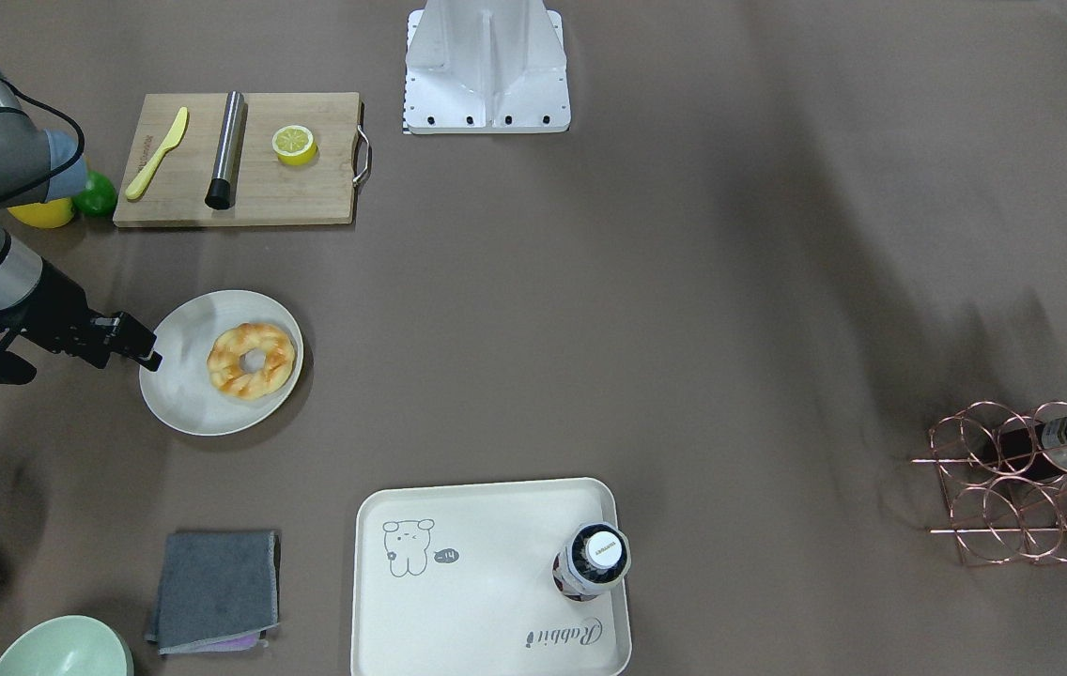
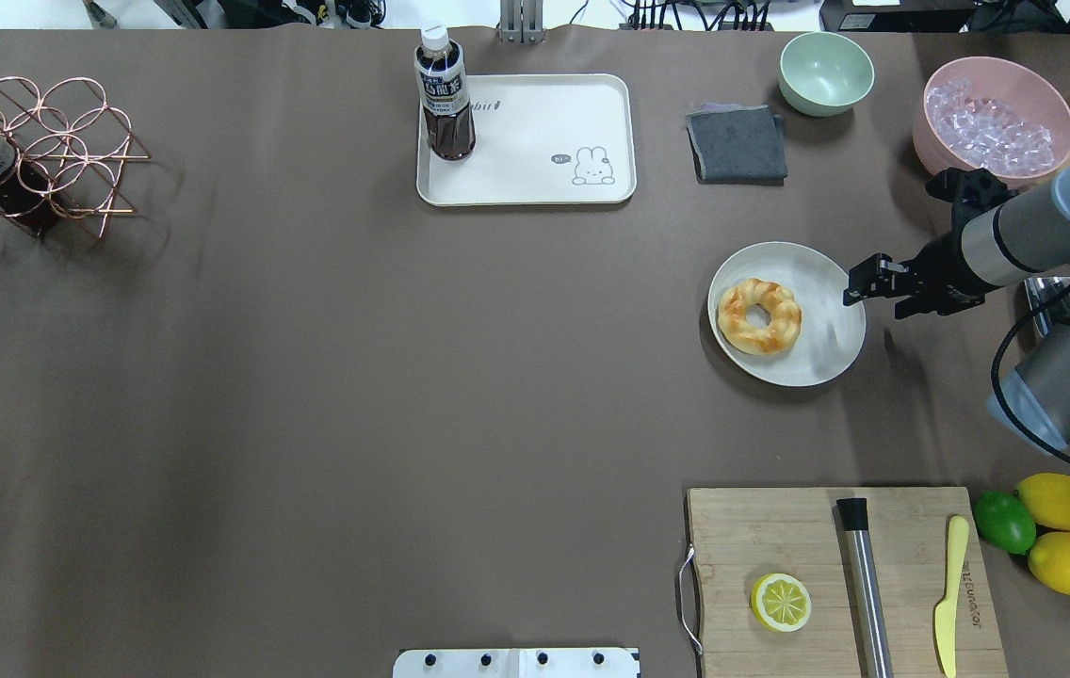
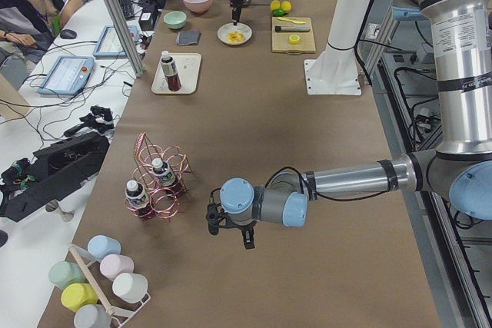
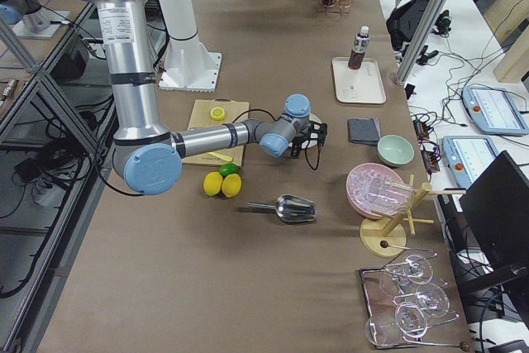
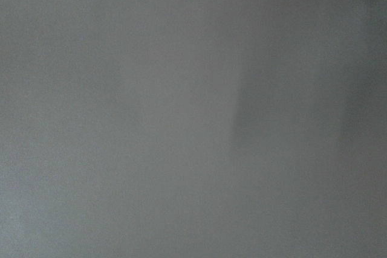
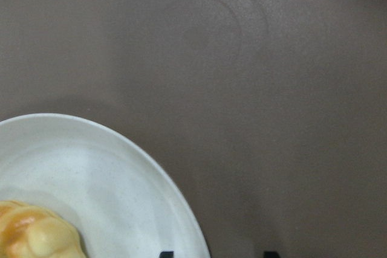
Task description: Place donut on tray
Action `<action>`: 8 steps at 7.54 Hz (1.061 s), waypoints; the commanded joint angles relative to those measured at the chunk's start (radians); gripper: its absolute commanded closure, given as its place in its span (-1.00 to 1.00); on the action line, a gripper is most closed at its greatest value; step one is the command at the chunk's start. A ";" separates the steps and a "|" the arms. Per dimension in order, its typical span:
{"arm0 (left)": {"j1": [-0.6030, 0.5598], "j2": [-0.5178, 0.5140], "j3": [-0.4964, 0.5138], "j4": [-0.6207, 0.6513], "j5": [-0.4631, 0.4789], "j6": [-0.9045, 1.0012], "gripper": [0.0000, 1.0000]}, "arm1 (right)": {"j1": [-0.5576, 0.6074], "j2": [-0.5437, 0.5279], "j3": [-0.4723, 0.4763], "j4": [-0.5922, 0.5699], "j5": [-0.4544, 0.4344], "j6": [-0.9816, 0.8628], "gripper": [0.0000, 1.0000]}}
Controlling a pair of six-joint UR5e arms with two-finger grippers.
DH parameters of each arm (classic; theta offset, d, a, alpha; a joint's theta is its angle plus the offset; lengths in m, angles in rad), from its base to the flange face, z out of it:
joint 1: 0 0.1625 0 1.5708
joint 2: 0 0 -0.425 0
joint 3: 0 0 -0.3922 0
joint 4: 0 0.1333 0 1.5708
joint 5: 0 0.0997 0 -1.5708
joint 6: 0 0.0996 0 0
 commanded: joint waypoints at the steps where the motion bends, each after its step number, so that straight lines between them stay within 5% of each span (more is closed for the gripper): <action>1: 0.000 0.001 0.000 -0.002 0.000 0.000 -0.96 | -0.017 0.003 0.012 0.001 -0.014 0.058 0.99; 8: 0.000 0.000 -0.002 -0.002 -0.002 -0.003 -0.96 | 0.020 0.067 0.052 -0.039 0.051 0.058 1.00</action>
